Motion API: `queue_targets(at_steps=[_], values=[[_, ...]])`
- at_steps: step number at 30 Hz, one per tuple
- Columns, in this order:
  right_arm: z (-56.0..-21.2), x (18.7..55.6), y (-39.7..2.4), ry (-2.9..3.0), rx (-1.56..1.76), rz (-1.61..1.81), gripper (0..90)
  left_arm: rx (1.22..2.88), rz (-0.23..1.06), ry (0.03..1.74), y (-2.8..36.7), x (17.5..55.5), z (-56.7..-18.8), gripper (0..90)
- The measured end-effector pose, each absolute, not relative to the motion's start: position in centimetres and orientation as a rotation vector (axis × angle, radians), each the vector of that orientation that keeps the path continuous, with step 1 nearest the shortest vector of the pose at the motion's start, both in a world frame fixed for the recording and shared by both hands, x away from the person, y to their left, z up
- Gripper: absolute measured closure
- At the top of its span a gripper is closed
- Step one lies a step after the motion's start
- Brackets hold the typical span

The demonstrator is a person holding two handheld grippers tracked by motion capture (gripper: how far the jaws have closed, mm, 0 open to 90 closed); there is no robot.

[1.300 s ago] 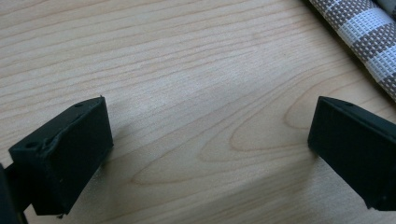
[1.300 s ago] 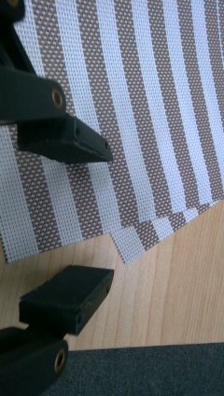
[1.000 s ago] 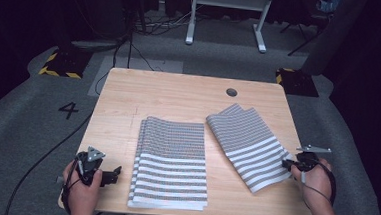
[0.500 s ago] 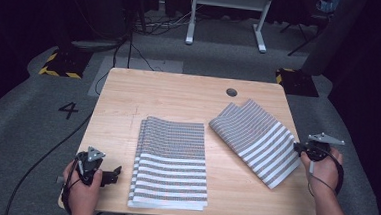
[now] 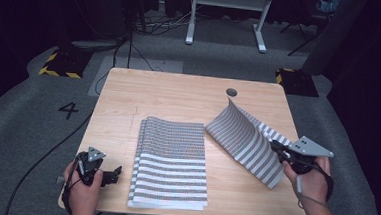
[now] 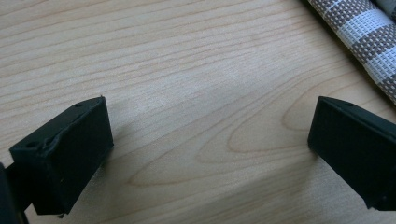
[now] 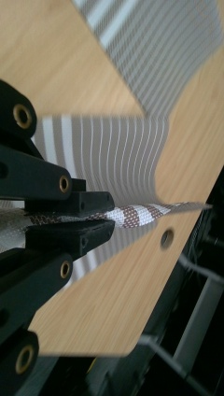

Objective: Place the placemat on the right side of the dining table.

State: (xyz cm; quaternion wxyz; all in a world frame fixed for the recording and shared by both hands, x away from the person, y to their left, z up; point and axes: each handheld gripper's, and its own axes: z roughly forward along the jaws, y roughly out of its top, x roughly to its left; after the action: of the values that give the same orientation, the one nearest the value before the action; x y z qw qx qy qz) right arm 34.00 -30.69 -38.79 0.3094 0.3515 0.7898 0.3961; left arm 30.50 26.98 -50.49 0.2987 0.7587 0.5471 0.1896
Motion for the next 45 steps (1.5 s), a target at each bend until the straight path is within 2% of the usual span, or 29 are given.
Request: queue_targets(at_steps=[10, 23, 25, 26, 27, 28, 29, 36, 45], values=[[-40.3, 31.2, -25.7, 2.298, 0.777, 1.173, 85.0, 2.015, 0.503, 1.453, 27.0, 30.5, -50.5, 0.1], [-43.2, 28.5, -22.2, 2.648, 0.665, 1.274, 83.6, 2.017, 0.503, 1.451, 27.0, 30.5, -50.5, 0.1], [-43.8, 28.4, -22.0, 2.725, 0.672, 1.317, 76.5, 2.017, 0.501, 1.449, 27.0, 30.5, -50.5, 0.1], [-44.1, 28.4, -21.9, 2.769, 0.690, 1.343, 69.3, 2.018, 0.501, 1.448, 27.0, 30.5, -50.5, 0.1], [-44.4, 28.2, -21.7, 2.790, 0.736, 1.414, 55.3, 2.018, 0.500, 1.448, 27.0, 30.5, -50.5, 0.1], [-44.4, 28.2, -21.7, 2.790, 0.736, 1.414, 55.3, 2.018, 0.500, 1.448, 27.0, 30.5, -50.5, 0.1], [-44.3, 28.1, -21.7, 2.754, 0.728, 1.449, 50.9, 2.018, 0.500, 1.448, 27.0, 30.5, -50.5, 0.1], [-42.7, 30.3, -24.0, 2.473, 0.862, 1.426, 46.6, 2.021, 0.499, 1.444, 27.0, 30.5, -50.5, 0.1], [-43.5, 34.3, -30.1, 2.184, 1.215, 1.180, 41.0, 2.019, 0.500, 1.447, 27.0, 30.5, -50.5, 0.1]])
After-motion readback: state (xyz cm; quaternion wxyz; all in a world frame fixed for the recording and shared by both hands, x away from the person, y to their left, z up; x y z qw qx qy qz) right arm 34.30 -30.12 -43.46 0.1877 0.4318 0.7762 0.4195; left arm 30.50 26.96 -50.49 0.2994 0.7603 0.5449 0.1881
